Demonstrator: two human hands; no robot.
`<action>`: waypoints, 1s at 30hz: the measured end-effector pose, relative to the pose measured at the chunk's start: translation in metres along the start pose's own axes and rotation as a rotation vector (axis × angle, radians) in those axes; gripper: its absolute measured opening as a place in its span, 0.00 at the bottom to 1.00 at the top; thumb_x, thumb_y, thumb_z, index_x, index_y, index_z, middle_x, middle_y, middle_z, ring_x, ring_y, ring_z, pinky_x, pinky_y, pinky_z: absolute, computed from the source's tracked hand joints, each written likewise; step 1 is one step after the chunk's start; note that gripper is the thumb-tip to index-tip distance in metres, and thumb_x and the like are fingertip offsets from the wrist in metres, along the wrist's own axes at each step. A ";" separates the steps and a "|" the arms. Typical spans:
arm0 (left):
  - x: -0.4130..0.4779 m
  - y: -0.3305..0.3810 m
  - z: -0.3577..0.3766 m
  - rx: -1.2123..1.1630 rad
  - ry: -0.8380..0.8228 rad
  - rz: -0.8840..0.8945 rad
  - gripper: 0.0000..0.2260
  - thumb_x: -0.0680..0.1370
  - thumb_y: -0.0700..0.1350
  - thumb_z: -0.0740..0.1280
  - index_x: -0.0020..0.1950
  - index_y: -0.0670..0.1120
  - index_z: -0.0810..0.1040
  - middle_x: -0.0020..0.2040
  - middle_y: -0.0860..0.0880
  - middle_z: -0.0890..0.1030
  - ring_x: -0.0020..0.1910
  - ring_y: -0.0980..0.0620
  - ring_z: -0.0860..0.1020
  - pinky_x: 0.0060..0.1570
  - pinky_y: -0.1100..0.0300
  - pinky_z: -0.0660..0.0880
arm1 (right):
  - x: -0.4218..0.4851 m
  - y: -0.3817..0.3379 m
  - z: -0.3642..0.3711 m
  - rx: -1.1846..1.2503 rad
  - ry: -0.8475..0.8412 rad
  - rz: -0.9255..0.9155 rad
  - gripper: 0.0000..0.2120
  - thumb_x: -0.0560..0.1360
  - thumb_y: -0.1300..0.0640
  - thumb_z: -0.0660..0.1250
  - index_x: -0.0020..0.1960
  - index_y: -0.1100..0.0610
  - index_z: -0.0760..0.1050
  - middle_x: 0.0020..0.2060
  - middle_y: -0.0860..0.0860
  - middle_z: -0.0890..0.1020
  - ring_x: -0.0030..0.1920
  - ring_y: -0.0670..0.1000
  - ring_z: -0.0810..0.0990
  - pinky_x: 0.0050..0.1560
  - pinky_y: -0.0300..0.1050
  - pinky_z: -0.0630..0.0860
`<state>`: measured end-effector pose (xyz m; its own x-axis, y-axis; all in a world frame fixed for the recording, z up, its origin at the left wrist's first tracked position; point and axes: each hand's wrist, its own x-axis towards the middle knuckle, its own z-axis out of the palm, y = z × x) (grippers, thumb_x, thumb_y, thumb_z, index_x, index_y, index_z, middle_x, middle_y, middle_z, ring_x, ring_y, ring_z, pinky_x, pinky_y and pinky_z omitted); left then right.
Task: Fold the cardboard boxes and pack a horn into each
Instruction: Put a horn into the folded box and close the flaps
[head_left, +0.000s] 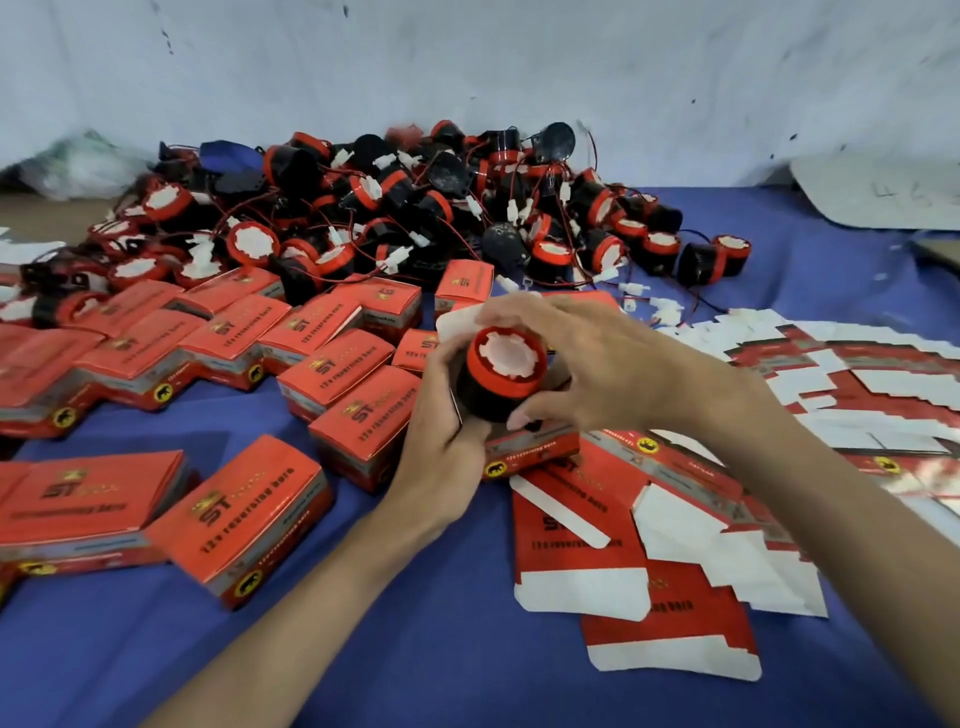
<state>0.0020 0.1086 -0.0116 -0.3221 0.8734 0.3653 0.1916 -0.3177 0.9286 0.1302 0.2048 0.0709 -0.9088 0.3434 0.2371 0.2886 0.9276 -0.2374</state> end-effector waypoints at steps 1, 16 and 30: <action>0.000 0.000 0.000 -0.031 0.004 -0.016 0.26 0.77 0.27 0.59 0.63 0.57 0.66 0.63 0.53 0.74 0.63 0.61 0.72 0.62 0.64 0.71 | -0.001 0.000 -0.002 -0.022 -0.010 -0.011 0.35 0.68 0.52 0.76 0.71 0.51 0.65 0.65 0.49 0.73 0.64 0.52 0.71 0.61 0.49 0.69; -0.002 -0.003 -0.001 0.084 0.001 -0.054 0.23 0.76 0.39 0.69 0.62 0.60 0.65 0.61 0.56 0.73 0.60 0.57 0.74 0.57 0.55 0.77 | -0.003 0.004 -0.010 -0.181 -0.266 0.119 0.26 0.75 0.54 0.69 0.71 0.43 0.66 0.60 0.45 0.77 0.60 0.50 0.72 0.61 0.48 0.70; 0.009 0.007 -0.003 0.109 -0.088 -0.265 0.30 0.68 0.45 0.78 0.50 0.70 0.61 0.58 0.55 0.72 0.55 0.57 0.74 0.50 0.61 0.75 | -0.008 -0.027 -0.045 -0.005 0.137 0.154 0.04 0.73 0.60 0.69 0.41 0.55 0.82 0.31 0.43 0.84 0.40 0.35 0.80 0.43 0.20 0.67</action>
<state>-0.0026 0.1132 -0.0012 -0.2938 0.9507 0.0997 0.2114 -0.0371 0.9767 0.1433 0.1836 0.1175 -0.8046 0.4975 0.3241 0.4225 0.8633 -0.2761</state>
